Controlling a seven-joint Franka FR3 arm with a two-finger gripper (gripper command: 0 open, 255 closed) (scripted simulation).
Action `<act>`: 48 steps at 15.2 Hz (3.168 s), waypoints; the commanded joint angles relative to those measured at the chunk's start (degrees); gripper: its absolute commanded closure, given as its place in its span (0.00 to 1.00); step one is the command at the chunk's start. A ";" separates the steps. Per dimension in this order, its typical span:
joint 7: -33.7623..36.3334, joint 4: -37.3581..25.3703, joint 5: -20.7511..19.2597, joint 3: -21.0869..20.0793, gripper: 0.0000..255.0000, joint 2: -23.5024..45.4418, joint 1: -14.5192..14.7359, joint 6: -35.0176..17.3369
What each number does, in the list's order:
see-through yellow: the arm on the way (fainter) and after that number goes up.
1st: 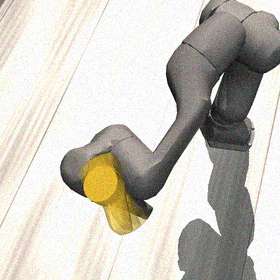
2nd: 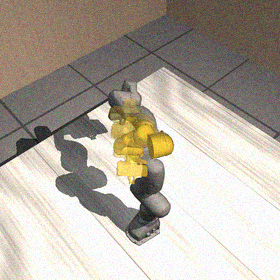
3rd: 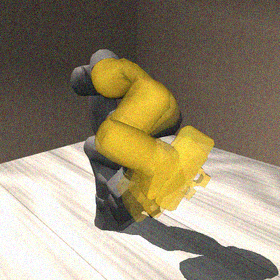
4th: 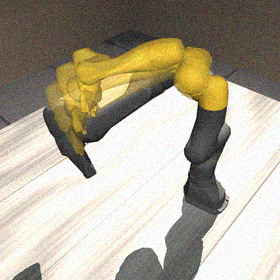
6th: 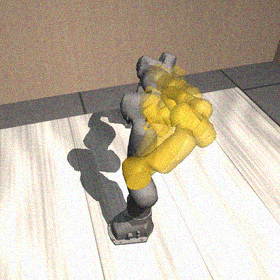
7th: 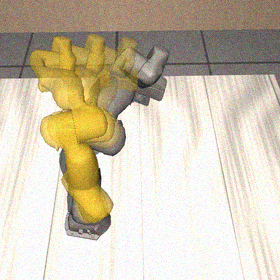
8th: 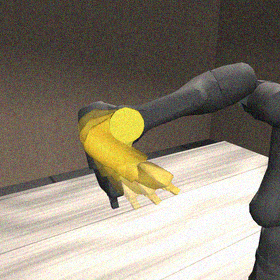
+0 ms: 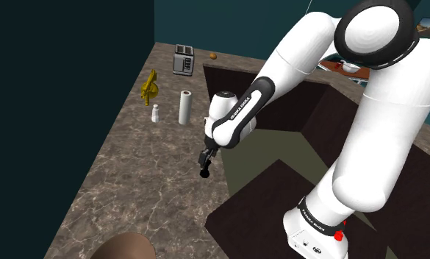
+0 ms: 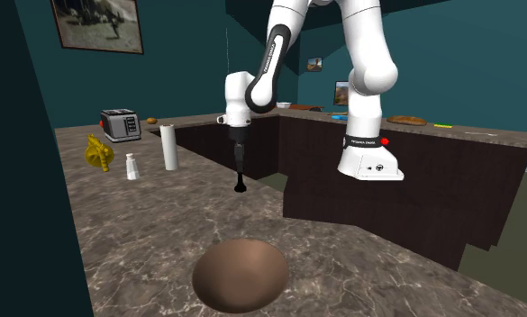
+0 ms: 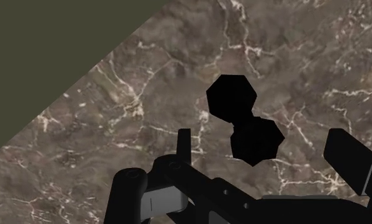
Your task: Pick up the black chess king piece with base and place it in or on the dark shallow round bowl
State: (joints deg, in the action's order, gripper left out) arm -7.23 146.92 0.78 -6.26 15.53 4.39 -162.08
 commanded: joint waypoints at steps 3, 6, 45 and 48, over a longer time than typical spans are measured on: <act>0.08 -0.13 -0.12 0.09 0.00 0.61 0.08 -0.51; 0.08 -0.13 -0.12 0.09 0.00 0.61 0.08 -0.51; 6.16 0.44 3.91 -5.62 1.00 -19.83 3.36 18.97; 11.03 -0.14 4.19 -8.36 1.00 -19.88 5.70 19.39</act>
State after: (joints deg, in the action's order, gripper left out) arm 2.02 147.42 4.93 -13.72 -4.22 9.33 -143.38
